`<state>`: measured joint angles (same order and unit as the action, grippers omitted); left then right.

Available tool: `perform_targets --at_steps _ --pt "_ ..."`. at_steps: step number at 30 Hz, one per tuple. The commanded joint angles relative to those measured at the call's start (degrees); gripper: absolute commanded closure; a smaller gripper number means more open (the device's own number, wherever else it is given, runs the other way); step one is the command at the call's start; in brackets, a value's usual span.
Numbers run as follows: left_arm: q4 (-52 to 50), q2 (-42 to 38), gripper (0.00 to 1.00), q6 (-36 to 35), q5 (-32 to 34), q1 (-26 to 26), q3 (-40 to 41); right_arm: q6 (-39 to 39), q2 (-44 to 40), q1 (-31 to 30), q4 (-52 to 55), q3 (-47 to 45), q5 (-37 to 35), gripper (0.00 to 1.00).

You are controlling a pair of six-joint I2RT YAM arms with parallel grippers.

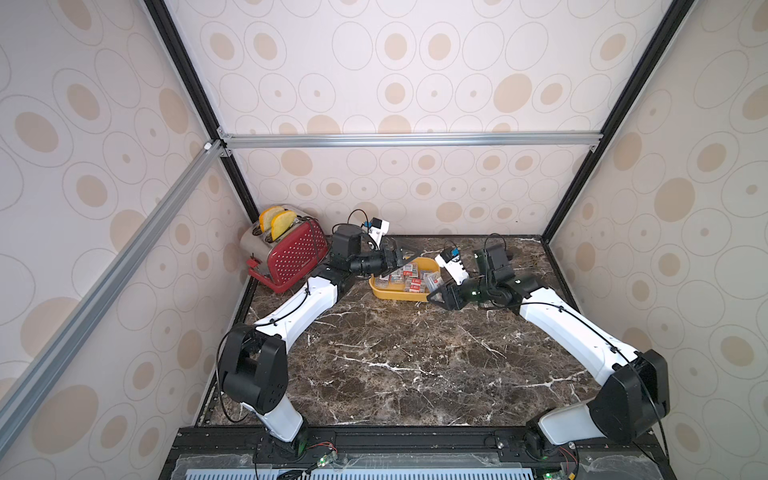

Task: Take the paper clips out of the storage box
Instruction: Place the boxed paper clips at the center of the board.

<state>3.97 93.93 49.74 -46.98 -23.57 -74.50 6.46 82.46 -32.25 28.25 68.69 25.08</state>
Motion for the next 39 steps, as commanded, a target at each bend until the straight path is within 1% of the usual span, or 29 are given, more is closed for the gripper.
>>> perform_targets --at_steps 1,5,8,15,24,27,30,32,36,39 --pt "-5.6 1.2 0.12 -5.5 2.1 -1.8 -0.5 -5.6 -1.2 -1.1 0.9 -2.3 -9.7 0.9" --pt "-5.9 2.0 0.13 -6.5 2.5 -3.6 0.8 -6.7 -0.9 -2.6 0.6 -3.1 -12.5 0.9" --pt "-5.9 2.4 0.16 -6.9 2.4 -4.6 2.2 -6.8 -0.9 -3.3 -1.0 -3.9 -13.6 0.9" --pt "-3.9 3.8 0.22 -6.5 2.2 -5.9 4.7 -7.1 0.1 -4.0 -1.2 -3.6 -13.7 0.9" --pt "0.5 5.4 0.22 -3.6 0.9 -7.6 5.2 -7.2 1.5 -4.2 -1.0 -2.9 -12.9 0.9" --pt "2.0 5.4 0.25 -2.7 0.5 -7.6 5.4 -7.2 1.8 -4.3 -1.0 -2.7 -12.9 0.9" --pt "3.3 5.3 0.25 -2.1 0.0 -7.8 5.7 -7.1 2.1 -4.2 -1.0 -2.6 -12.7 0.9" --pt "3.3 5.8 0.28 -2.2 -0.3 -8.1 5.7 -7.1 2.2 -4.3 -1.1 -2.5 -12.5 0.91" --pt "3.3 7.3 0.36 -2.4 -0.8 -8.7 5.8 -7.1 2.2 -4.3 -0.9 -2.3 -12.3 0.91" --pt "3.4 8.1 0.37 -2.7 -1.3 -9.0 5.7 -7.0 2.1 -4.3 -0.9 -2.2 -12.0 0.91"
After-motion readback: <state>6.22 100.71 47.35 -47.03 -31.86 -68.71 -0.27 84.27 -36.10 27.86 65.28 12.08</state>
